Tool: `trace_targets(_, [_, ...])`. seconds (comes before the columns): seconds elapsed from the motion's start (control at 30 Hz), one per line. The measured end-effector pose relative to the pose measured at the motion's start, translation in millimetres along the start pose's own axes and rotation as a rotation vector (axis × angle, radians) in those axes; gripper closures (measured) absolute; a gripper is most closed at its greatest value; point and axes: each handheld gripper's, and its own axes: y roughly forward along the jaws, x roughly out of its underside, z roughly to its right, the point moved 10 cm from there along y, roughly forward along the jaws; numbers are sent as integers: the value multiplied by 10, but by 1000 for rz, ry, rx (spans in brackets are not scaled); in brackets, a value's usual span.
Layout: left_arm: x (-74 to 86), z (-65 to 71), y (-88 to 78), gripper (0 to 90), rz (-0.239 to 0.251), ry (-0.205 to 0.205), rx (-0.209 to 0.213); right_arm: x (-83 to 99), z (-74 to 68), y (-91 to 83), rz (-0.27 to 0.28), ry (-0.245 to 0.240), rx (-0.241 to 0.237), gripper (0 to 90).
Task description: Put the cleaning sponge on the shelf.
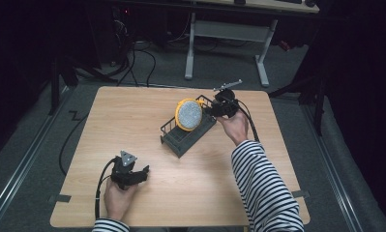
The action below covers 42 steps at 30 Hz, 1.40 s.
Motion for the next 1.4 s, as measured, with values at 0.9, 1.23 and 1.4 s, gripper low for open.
trace_targets(0.9, [-2,3,2,283,1,1,3,664,375,-812,61,45,36,557])
trace_targets(1.23, [-1,6,2,278,0,3,4,1104,441,-1096,113,131,-1,543])
trace_targets(1.4, [-1,2,0,278,1,-1,7,1225,404,-1224,139,129,3,541])
